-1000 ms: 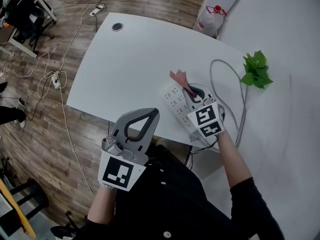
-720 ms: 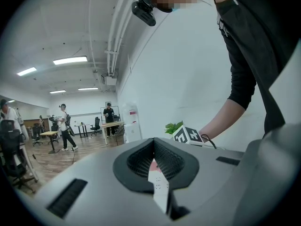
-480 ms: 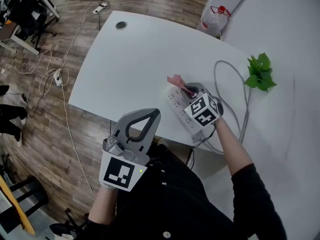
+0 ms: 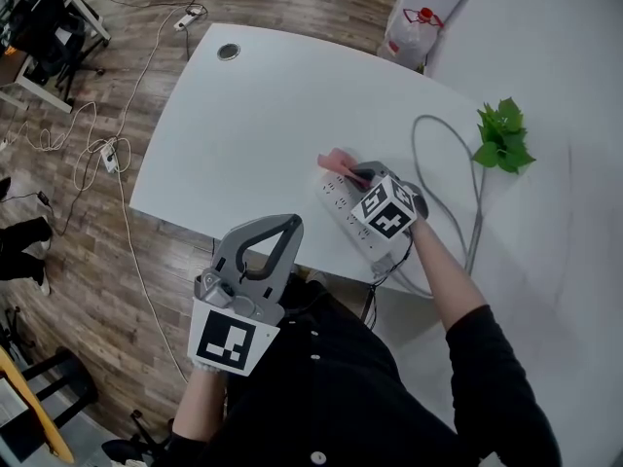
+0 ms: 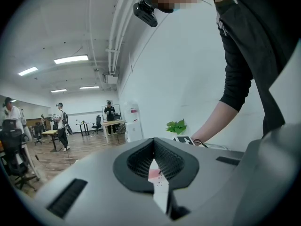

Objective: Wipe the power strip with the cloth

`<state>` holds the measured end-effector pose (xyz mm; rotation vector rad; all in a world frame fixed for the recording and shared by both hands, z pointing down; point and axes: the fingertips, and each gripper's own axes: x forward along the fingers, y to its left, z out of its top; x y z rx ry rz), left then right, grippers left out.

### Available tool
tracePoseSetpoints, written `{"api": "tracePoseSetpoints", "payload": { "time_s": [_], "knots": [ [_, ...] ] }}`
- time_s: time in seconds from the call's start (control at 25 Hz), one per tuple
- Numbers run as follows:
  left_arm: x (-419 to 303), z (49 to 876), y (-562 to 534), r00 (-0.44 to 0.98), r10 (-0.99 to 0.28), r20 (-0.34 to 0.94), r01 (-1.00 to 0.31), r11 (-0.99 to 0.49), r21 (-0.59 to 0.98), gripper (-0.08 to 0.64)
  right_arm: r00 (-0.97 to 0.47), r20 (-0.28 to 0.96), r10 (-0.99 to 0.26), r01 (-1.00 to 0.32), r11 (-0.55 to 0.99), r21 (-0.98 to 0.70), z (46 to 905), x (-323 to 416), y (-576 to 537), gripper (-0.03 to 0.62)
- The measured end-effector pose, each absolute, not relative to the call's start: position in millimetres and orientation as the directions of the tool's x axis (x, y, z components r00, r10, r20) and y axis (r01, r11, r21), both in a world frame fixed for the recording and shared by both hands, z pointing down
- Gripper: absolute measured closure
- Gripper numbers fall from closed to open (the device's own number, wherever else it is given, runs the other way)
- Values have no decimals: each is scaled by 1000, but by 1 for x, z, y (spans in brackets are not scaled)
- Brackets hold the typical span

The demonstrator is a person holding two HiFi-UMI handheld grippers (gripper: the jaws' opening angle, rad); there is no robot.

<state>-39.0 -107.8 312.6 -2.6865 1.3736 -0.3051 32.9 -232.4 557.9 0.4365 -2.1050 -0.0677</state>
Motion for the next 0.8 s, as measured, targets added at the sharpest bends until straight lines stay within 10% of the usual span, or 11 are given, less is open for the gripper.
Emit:
{"api": "tracePoseSetpoints", "payload": {
  "time_s": [0.8],
  "knots": [
    [-20, 311, -110, 637, -762, 121, -741, -648, -176, 546, -465, 816, -343, -348, 918, 188, 558, 60, -214, 538]
  ]
}}
